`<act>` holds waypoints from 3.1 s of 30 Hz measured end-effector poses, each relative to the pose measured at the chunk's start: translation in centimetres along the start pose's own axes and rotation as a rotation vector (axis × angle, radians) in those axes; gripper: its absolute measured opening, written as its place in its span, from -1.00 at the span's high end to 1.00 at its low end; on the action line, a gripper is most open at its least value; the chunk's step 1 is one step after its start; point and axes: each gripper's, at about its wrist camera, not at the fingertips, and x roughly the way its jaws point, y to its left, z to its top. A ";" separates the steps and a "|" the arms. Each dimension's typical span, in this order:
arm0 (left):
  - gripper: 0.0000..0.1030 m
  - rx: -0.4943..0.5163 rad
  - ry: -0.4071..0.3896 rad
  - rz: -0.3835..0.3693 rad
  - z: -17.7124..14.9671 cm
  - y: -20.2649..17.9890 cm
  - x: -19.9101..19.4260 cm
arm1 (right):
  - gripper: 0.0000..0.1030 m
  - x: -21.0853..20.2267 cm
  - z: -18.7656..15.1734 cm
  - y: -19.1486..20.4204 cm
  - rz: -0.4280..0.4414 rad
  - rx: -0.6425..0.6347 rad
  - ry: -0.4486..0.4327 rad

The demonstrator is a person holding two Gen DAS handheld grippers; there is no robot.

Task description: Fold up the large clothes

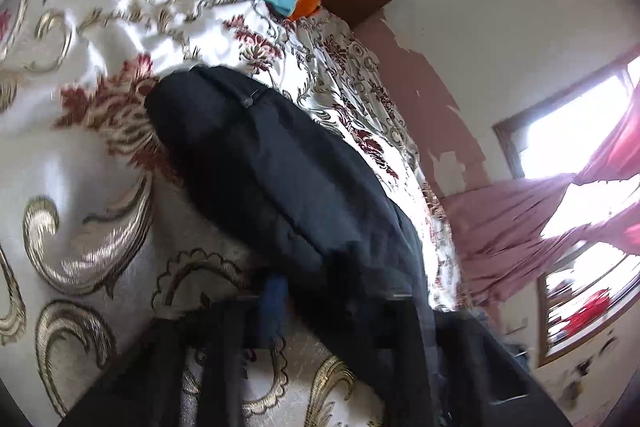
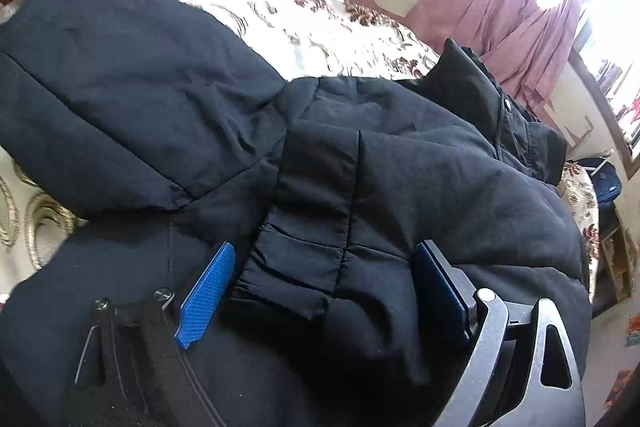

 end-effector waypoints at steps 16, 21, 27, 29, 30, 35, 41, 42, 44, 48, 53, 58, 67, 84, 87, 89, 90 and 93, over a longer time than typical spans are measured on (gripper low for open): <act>0.90 0.588 -0.225 -0.220 -6.2 -17.5 -8.4 | -0.70 -11.8 -6.6 -13.6 0.260 0.269 -0.205; 0.90 0.810 -0.191 -0.286 -12.0 -25.9 -8.5 | -0.70 -11.4 -9.9 -19.6 0.224 0.348 -0.201; 0.90 0.969 -0.084 -0.352 -20.1 -32.6 -7.2 | -0.71 -10.7 -14.3 -25.4 0.203 0.471 -0.212; 0.90 0.998 -0.014 -0.374 -23.2 -34.1 -6.4 | -0.71 -10.4 -15.8 -26.8 0.195 0.506 -0.207; 0.90 1.012 0.024 -0.386 -24.8 -34.5 -5.9 | -0.71 -10.6 -16.6 -27.1 0.188 0.521 -0.206; 0.89 1.062 0.275 -0.476 -31.3 -35.0 -3.0 | -0.71 -9.6 -21.0 -30.6 0.170 0.612 -0.183; 0.65 1.116 0.575 -0.442 -38.2 -33.8 0.3 | -0.71 -8.6 -24.8 -32.8 0.184 0.709 -0.174; 0.46 1.109 0.619 -0.450 -38.8 -33.4 0.4 | -0.71 -8.6 -25.3 -32.9 0.185 0.721 -0.177; 0.16 1.114 0.644 -0.475 -39.3 -32.4 -0.2 | -0.71 -8.5 -26.2 -33.0 0.189 0.744 -0.181; -0.78 1.074 0.615 -0.592 -38.8 -30.8 -2.8 | -0.71 -8.0 -27.3 -33.1 0.221 0.791 -0.177; -0.78 1.083 0.556 -0.536 -38.2 -30.3 -4.7 | -0.71 -7.1 -27.8 -32.9 0.387 0.896 -0.217; -0.78 1.076 0.418 -0.224 -35.2 -27.4 -5.2 | -0.71 -5.2 -27.9 -32.1 0.592 1.016 -0.266; -0.78 0.872 0.368 0.066 -27.9 -20.8 -3.6 | -0.53 0.9 -25.9 -29.9 0.609 1.116 -0.130; -0.78 0.887 0.294 0.057 -26.1 -23.9 -0.9 | 0.93 -5.4 -20.1 -35.7 0.349 0.946 -0.331; -0.78 0.905 0.291 0.084 -27.0 -24.6 0.2 | 0.92 -3.1 -20.5 -36.0 0.323 0.903 -0.223; -0.78 0.916 0.304 0.100 -27.5 -24.7 1.3 | 0.91 -2.3 -20.7 -35.2 0.286 0.827 -0.157; -0.78 0.917 0.327 0.109 -27.7 -24.6 2.0 | 0.91 -2.5 -20.5 -34.9 0.259 0.779 -0.146; -0.78 0.895 0.353 0.075 -27.6 -24.9 2.9 | 0.73 -4.8 -18.9 -34.1 0.126 0.618 -0.160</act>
